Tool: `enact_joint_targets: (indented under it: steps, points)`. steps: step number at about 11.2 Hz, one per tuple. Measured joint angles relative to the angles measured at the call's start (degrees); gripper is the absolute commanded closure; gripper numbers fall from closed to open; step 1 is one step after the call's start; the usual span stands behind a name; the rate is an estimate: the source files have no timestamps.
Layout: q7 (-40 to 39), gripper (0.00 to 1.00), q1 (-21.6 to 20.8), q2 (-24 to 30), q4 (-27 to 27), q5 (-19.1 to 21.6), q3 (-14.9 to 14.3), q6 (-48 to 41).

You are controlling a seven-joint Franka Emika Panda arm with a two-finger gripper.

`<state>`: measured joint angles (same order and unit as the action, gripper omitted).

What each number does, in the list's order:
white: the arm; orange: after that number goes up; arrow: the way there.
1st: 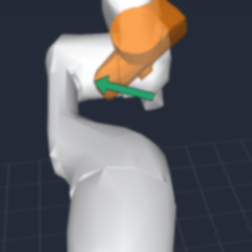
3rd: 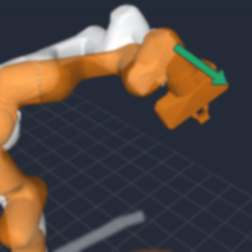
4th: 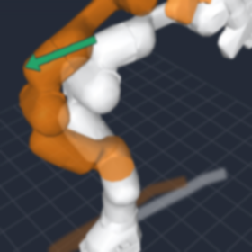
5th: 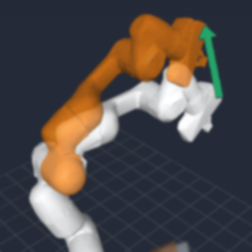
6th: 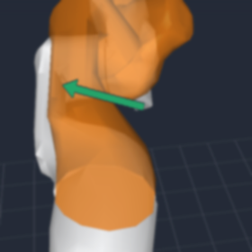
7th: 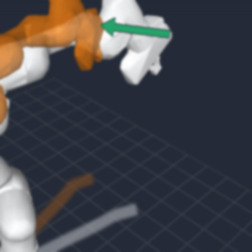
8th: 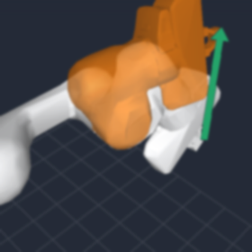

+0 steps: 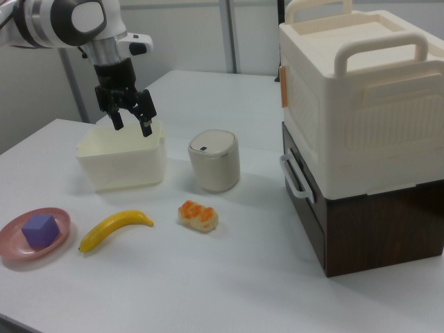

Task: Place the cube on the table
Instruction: 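Move the open gripper over the purple cube on the pink plate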

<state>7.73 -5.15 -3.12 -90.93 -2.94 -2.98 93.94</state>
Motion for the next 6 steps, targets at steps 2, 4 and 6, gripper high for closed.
enact_joint_targets:
  steps: [2,4,6]
  points:
    - [-2.32,0.0,-0.09,0.0,-0.01,0.0,-0.03,0.0]
    - [-3.58,0.0,-0.09,0.0,-0.03,0.0,-0.05,0.0]
    - [-4.87,0.0,-0.1,-0.02,-0.12,0.0,-0.04,0.0]
